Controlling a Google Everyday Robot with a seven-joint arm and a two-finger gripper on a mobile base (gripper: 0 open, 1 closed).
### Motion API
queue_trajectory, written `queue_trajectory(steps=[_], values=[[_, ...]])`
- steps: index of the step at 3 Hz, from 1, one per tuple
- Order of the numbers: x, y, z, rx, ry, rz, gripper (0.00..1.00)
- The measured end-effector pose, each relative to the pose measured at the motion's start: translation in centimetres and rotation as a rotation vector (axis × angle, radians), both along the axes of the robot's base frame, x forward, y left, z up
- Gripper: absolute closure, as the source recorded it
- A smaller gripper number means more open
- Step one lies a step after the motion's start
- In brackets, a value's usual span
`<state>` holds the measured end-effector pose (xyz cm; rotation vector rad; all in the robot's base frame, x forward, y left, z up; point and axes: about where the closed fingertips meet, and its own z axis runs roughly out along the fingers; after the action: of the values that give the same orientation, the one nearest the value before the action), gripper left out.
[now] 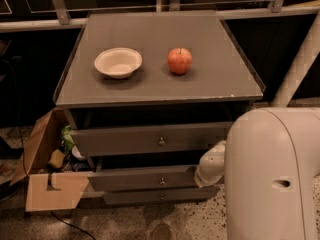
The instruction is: Close middle drawer
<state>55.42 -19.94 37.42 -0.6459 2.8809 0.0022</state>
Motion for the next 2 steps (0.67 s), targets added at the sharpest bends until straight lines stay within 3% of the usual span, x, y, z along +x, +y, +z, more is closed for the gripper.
queue_trajectory(steps=[2], values=[[1.38,-0.78,0.72,-0.001,-0.041,-0.018,1.00]])
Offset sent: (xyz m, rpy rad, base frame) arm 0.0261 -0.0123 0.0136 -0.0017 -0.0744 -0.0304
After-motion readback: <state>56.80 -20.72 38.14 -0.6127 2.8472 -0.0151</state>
